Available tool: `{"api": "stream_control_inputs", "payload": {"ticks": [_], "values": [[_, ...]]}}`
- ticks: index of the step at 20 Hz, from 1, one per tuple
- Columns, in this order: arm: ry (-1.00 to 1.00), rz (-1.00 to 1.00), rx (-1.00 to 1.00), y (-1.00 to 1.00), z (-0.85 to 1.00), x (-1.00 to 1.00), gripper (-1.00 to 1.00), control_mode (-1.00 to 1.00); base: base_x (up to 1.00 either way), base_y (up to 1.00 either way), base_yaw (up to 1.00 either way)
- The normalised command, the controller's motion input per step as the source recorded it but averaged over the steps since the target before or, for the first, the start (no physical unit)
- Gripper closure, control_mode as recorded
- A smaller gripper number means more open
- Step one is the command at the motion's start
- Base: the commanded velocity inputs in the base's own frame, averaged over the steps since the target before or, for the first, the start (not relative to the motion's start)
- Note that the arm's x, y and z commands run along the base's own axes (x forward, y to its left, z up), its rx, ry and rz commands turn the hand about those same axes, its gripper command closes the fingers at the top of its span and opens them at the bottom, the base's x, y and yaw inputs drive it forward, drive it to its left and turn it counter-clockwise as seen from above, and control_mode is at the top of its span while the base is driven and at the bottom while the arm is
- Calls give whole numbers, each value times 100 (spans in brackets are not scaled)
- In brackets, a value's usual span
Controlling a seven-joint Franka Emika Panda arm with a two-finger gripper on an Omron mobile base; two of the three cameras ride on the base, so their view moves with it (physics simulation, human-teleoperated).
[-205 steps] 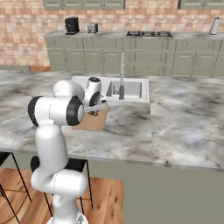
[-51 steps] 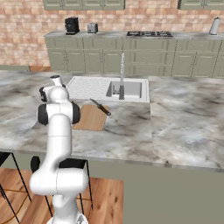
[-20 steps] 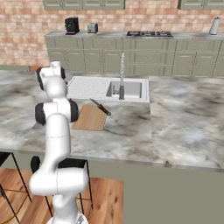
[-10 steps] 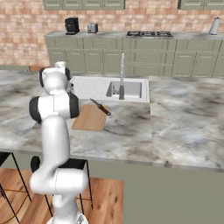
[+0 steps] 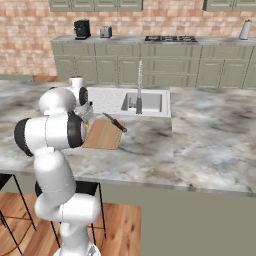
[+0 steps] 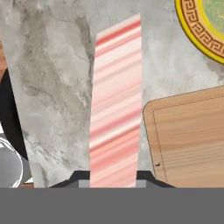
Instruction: Pick up the knife from the drawer and place it on the cutting board. Then place the meat from the plate to the cutting board.
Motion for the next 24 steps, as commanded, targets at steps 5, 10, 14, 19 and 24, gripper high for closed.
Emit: {"api": "stream_control_inputs", "payload": {"ticks": [5, 10, 14, 19, 24], "values": [[-4, 0, 0, -64, 26, -8, 100, -100, 0, 0, 0], [0, 0, 2, -45, 3, 11, 100, -100, 0, 0, 0], [1, 0, 2, -29, -1, 23, 100, -100, 0, 0, 0], [5, 0, 3, -6, -9, 50, 100, -100, 0, 0, 0], [8, 0, 2, 0, -16, 54, 100, -100, 0, 0, 0]]}}
